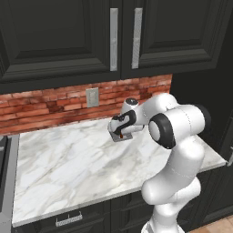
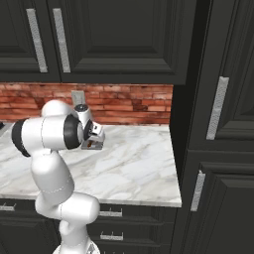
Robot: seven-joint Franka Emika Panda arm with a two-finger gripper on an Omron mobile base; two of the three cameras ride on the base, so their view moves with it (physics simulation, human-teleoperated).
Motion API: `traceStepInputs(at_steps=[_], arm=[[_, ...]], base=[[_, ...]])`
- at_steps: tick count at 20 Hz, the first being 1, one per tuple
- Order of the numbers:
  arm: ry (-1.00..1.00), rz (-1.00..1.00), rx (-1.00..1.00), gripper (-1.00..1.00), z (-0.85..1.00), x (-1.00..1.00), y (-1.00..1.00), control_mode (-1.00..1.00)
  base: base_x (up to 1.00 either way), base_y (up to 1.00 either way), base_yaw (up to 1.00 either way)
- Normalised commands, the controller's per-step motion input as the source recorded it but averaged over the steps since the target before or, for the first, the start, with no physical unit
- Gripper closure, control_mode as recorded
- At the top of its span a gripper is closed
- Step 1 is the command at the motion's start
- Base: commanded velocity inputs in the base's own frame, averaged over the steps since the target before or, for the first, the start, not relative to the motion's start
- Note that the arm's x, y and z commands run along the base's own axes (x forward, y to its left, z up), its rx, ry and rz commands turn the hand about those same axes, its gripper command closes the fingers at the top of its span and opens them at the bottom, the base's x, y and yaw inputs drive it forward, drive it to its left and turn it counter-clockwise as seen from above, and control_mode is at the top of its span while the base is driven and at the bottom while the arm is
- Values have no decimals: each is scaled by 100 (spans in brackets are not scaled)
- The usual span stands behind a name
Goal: Take the chicken drumstick from the fridge and place it on the digital scale on the counter by the fridge. Wait a few seconds for a reading, then move it to the plate on the dining counter.
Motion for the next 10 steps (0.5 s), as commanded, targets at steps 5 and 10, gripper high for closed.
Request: traceStepInputs(at_steps=[5,10], arm=[[0,0,0,-100,-11,27,0,-100],[0,0,0,-100,-11,28,0,-100]], base=[[0,0,0],[0,0,0]])
